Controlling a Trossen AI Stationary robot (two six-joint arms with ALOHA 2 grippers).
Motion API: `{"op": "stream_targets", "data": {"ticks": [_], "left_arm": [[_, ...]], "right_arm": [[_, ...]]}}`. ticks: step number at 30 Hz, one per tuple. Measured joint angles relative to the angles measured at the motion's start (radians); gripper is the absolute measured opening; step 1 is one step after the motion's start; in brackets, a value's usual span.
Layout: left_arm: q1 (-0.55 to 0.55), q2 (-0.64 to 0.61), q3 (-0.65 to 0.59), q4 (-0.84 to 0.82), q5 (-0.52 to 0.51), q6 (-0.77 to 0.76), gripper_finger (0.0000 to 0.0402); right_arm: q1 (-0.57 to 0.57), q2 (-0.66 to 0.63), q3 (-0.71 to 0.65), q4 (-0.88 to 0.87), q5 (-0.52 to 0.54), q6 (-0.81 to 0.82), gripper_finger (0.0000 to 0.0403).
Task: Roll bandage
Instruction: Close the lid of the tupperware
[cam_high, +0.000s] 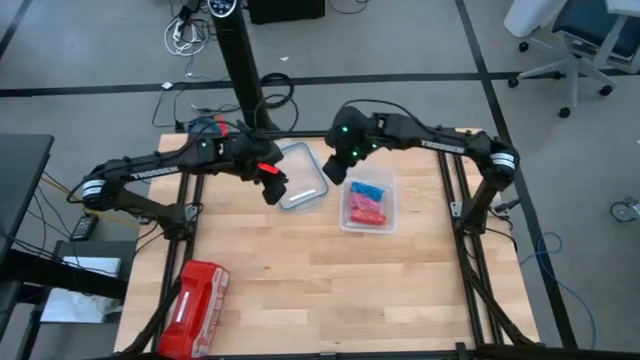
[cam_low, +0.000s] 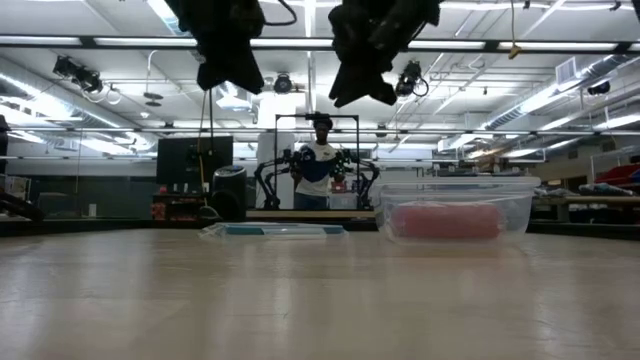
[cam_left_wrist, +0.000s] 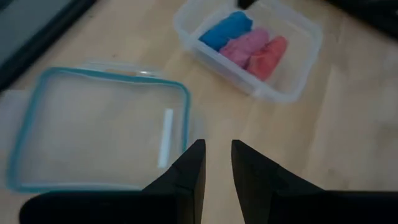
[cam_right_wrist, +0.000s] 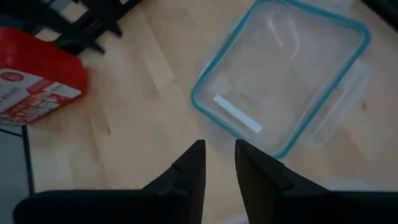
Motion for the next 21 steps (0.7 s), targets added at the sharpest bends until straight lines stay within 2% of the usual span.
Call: {"op": "stream_targets", "data": {"ticks": [3, 7, 11, 14, 17, 21], "left_arm": [[0.005, -0.001, -0.060, 0.098, 0.041, -0.077, 0.0080], [0.003, -0.012, -0.157, 0.330, 0.074, -0.177, 0.0080], [0.006, -0.013, -0.239, 0.574, 0.066, -0.274, 0.0080], [0.016, -0.014, -0.281, 0.714, 0.014, -0.341, 0.0080], [0.032, -0.013, -0.324, 0.804, -0.005, -0.395, 0.0080], [0.079, -0.013, -0.353, 0.857, 0.048, -0.408, 0.0080]], "right_arm": [[-0.022, 0.028, 0.019, -0.003, -0.015, -0.069, 0.0086], [-0.059, 0.033, 0.031, 0.010, -0.061, -0.137, 0.0085], [-0.100, 0.027, 0.031, 0.011, -0.117, -0.177, 0.0085], [-0.120, 0.026, 0.031, 0.010, -0.180, -0.190, 0.0084], [-0.117, 0.026, 0.031, 0.008, -0.209, -0.212, 0.0084], [-0.092, 0.026, 0.039, -0.010, -0.213, -0.215, 0.0083]]}}
